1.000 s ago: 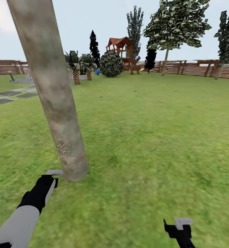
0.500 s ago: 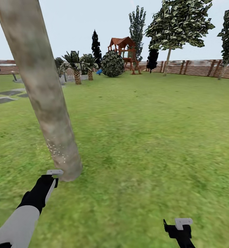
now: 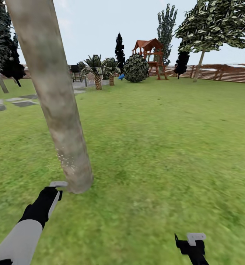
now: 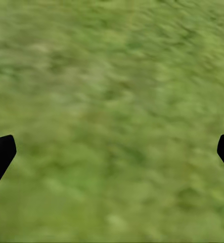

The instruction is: In the garden, pick up the pesticide atomizer on the floor and spray pesticide onto both trees until each tree trunk is fully covered.

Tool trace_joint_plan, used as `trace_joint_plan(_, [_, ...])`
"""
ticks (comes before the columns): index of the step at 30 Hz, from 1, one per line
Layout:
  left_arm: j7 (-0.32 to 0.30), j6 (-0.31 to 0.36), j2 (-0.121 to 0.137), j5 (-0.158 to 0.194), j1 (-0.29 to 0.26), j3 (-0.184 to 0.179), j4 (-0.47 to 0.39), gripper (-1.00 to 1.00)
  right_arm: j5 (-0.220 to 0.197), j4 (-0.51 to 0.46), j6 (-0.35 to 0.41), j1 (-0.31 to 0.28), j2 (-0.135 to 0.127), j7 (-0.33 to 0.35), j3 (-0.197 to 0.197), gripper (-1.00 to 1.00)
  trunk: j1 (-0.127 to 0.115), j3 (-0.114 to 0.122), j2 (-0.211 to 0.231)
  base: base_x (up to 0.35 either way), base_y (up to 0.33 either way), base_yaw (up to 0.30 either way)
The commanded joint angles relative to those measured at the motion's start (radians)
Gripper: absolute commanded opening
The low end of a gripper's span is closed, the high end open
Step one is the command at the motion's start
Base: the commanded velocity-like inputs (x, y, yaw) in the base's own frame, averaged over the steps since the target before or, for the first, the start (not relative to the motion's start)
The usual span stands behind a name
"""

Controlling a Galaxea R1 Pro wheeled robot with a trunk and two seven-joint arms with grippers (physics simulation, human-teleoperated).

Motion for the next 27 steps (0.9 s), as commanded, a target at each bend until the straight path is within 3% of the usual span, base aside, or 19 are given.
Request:
trace_joint_plan(1, [-0.003,0.006,-0.001,-0.01,-0.001,0.001,-0.001,-1.0,0.011,0.001,-0.002,0.0,0.0,-0.006,-0.004,1.0,0.0,-0.001,0.0,0.004,-0.273,0.274])
trace_joint_plan(15, [-0.005,0.006,-0.001,-0.009,-0.001,0.003,-0.001,-1.0,0.011,0.001,-0.002,0.0,0.0,-0.006,-0.004,1.0,0.0,-0.001,0.0,0.185,-0.217,0.031])
trace_joint_plan(27, [-0.003,0.006,-0.001,-0.01,-0.001,0.003,-0.001,-1.0,0.011,0.001,-0.002,0.0,0.0,-0.006,-0.004,1.0,0.0,-0.001,0.0,0.039,-0.268,0.057])
